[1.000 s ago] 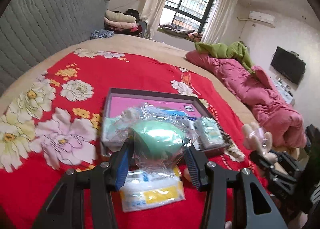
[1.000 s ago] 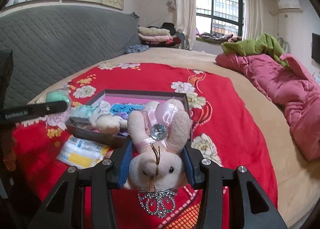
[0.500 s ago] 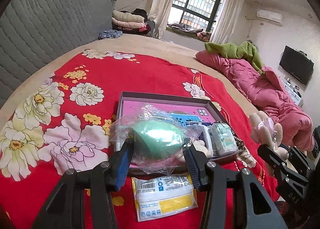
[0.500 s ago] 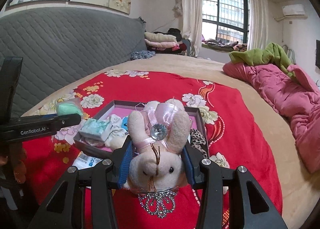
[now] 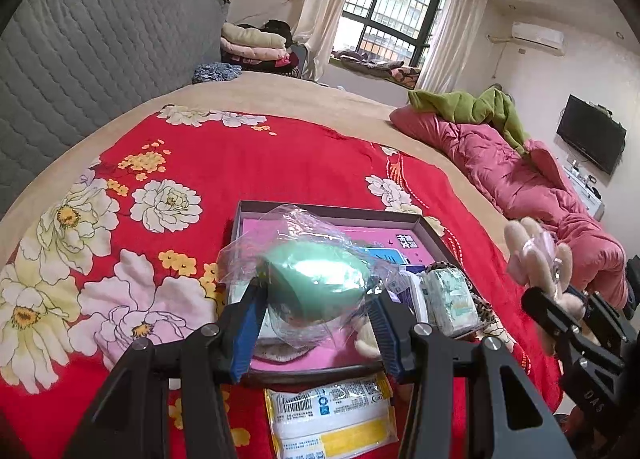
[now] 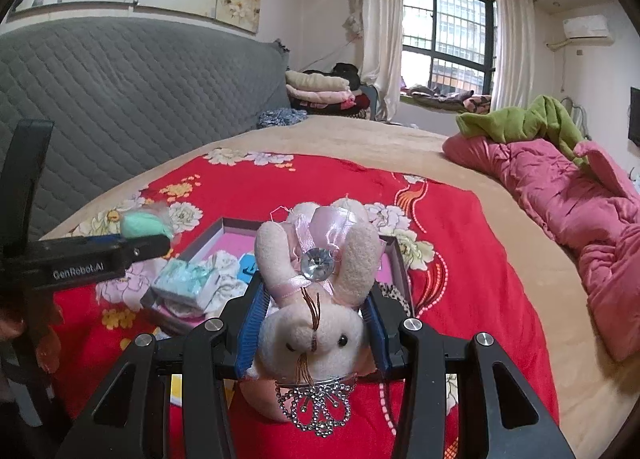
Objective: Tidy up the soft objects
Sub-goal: 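Lift and carry the bunny and green sponge bag over the tray with both tools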
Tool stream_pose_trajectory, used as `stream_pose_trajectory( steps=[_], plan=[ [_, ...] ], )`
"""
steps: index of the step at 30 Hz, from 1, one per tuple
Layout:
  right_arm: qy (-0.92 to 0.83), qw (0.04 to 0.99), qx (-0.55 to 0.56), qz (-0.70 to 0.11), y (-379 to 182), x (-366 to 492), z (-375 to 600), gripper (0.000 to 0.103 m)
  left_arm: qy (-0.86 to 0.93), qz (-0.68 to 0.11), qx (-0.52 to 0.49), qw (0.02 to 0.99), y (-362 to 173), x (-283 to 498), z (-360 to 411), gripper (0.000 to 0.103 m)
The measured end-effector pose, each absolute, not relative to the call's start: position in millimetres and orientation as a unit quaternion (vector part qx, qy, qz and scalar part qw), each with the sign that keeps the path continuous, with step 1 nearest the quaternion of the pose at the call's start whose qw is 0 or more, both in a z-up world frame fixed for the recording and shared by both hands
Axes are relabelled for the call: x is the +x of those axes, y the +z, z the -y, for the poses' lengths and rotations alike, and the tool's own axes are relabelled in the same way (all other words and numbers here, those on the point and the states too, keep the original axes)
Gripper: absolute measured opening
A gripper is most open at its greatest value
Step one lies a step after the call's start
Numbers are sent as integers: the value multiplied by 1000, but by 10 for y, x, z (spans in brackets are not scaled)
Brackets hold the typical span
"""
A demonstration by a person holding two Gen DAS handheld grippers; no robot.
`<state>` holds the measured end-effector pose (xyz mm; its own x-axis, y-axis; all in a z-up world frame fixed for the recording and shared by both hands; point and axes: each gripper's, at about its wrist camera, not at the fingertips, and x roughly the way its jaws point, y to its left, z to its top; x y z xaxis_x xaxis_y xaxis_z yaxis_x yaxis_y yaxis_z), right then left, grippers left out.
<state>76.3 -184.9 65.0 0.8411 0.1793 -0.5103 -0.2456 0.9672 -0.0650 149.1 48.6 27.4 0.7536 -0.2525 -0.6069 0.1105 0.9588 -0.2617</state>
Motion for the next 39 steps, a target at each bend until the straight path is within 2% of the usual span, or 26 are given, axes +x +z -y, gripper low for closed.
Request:
stream_pose_trajectory(
  steps=[27,39],
  plan=[
    [108,960,-60,-250,694,1123,1818,47,-112,-360,-100,921,159,1870,-344,51],
    [114,949,-63,-286,385,1398,1773,47,-134,-397,-81,905,-28,2067,-151,51]
  ],
)
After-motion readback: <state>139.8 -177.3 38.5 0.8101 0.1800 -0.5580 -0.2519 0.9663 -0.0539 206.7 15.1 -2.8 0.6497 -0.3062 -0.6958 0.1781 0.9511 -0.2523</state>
